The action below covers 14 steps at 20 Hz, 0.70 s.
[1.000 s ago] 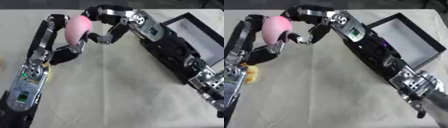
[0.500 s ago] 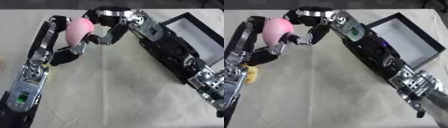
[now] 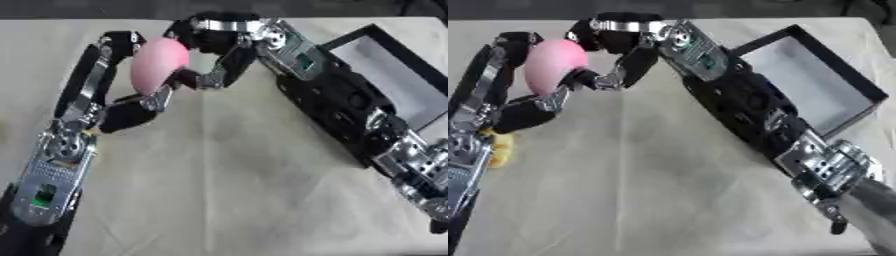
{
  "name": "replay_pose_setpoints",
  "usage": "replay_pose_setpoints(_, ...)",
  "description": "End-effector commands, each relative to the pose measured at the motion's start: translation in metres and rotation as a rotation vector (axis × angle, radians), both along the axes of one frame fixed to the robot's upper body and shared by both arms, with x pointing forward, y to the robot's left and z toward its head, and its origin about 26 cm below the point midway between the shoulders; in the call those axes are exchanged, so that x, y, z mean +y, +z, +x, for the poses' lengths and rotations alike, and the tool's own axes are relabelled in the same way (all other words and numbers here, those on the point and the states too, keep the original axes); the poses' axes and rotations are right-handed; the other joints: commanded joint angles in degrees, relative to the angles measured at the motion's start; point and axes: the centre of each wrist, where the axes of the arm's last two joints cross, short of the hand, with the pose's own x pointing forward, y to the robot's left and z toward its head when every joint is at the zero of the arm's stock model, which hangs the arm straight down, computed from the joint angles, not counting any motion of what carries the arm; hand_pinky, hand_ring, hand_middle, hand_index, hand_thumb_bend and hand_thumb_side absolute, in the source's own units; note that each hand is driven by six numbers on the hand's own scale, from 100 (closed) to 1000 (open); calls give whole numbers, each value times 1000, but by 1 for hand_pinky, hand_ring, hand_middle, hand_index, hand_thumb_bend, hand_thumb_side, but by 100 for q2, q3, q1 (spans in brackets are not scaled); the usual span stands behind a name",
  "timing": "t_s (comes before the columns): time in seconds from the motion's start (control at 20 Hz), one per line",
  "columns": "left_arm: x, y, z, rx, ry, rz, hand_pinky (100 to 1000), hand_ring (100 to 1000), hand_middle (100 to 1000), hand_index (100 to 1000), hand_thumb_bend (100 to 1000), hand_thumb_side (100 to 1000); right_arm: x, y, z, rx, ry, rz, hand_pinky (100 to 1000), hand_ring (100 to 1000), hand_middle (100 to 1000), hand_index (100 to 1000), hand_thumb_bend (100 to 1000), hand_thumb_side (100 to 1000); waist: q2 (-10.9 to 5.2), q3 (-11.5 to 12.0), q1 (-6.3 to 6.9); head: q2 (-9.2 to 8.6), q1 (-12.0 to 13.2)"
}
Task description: Pick up the objects with one hand, pass them to the other hand, and then place them into the box on the other side of the table.
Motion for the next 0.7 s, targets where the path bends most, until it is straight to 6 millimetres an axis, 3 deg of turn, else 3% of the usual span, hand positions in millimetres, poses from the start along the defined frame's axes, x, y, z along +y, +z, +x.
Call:
replay_pose_setpoints(0.05,-4,9,-2,-25,-21,3,734,591,474,495,298,148,3,16,-4,-80,75,5,934,731,514,635,100,198,-14,-2,64,-10,-16)
replay_pose_setpoints(0.1,-4,9,-2,-26,-22,5,734,591,474,495,298,148,3,16,-4,-79,73,7,934,731,514,635,100,198,-14,-3,65,-10,-18)
replay_pose_setpoints(0.2,-4,9,-2,-26,-26,16,746,608,497,534,394,182,2,17,-4,-76,66,9,933,725,511,633,100,198,-17,-6,68,-10,-23)
replay_pose_setpoints(0.45,-3,8,-2,-29,-31,32,747,609,498,536,399,184,2,17,-4,-73,58,12,933,725,511,633,100,198,-18,-7,71,-10,-29)
replay_pose_setpoints(0.55,-1,6,-1,-27,-28,59,780,697,582,667,560,247,-2,18,-3,-69,43,17,933,723,512,636,100,198,-23,-13,76,-10,-30)
replay_pose_setpoints(0.6,0,4,-1,-26,-26,81,790,722,600,687,654,324,-3,19,-3,-66,33,21,932,722,512,635,100,198,-26,-16,79,-10,-36)
replay_pose_setpoints(0.7,3,2,0,-32,-29,121,801,743,619,707,751,412,-5,22,-2,-63,22,32,931,721,510,632,100,199,-30,-16,87,-10,-52)
